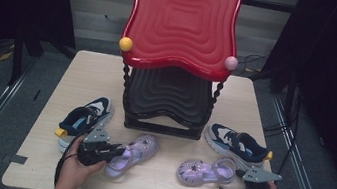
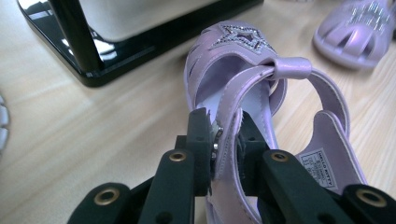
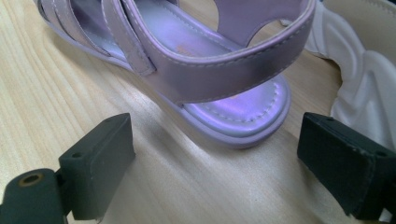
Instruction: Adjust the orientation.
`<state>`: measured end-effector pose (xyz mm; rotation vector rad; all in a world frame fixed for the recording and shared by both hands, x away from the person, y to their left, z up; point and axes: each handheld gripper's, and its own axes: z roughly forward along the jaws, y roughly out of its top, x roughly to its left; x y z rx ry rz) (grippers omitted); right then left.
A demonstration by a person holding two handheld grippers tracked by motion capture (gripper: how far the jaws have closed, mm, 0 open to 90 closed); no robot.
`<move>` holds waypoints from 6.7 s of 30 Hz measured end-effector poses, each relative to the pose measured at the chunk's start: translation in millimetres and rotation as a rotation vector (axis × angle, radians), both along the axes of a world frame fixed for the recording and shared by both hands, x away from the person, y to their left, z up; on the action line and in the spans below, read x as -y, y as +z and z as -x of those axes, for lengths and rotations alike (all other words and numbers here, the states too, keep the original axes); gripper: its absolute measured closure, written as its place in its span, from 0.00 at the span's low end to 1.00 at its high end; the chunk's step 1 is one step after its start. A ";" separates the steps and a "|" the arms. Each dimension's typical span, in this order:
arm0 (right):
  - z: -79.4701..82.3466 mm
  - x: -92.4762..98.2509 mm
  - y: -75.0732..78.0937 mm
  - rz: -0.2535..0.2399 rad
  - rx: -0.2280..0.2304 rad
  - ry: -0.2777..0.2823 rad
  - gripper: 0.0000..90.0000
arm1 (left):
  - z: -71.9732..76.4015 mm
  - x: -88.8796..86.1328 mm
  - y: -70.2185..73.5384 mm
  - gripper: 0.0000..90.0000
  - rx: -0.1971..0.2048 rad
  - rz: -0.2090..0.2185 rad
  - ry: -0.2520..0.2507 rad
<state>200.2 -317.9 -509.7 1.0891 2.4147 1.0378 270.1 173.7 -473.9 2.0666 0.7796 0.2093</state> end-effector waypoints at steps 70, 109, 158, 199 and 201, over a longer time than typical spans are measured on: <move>0.2 -0.2 0.1 0.003 0.001 -0.001 0.11 | -22.3 64.6 85.0 0.88 0.228 0.167 0.436; 0.5 -0.4 0.2 0.002 -0.001 0.001 0.11 | -55.4 102.6 79.2 0.88 0.292 0.221 0.605; 0.4 -0.4 0.0 0.001 0.000 0.011 0.11 | -105.7 132.2 77.3 0.87 0.320 0.326 0.789; 0.7 -0.5 0.1 0.001 -0.001 0.010 0.11 | -85.5 131.3 83.0 0.68 0.329 0.164 0.643; 0.7 -0.5 0.1 0.001 -0.002 0.010 0.11 | -82.6 129.7 84.3 0.65 0.339 0.148 0.640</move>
